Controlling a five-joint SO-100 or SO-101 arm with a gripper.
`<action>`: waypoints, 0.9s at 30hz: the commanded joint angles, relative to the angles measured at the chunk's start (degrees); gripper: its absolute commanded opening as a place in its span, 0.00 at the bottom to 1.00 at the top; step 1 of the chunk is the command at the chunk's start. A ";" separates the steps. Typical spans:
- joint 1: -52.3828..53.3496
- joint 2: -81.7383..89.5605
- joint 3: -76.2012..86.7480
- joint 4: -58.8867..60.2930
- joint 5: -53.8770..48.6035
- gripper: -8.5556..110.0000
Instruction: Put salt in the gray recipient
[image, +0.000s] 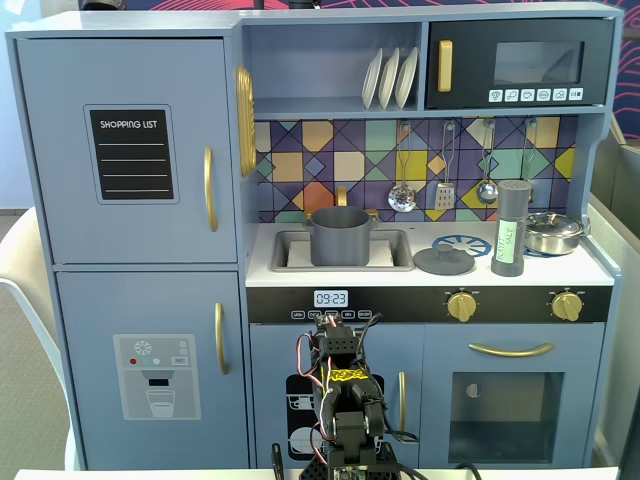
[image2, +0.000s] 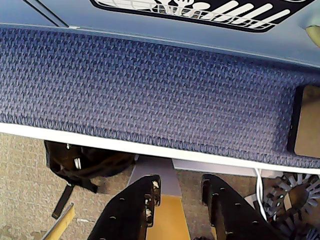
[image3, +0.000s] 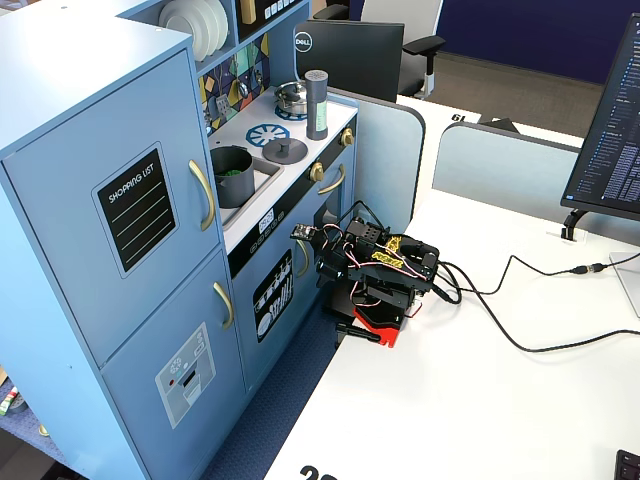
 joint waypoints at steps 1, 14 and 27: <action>0.88 0.35 -0.09 0.26 0.79 0.10; 1.05 0.35 -0.35 0.35 -2.29 0.07; 49.66 -26.63 -46.58 -14.41 -2.37 0.08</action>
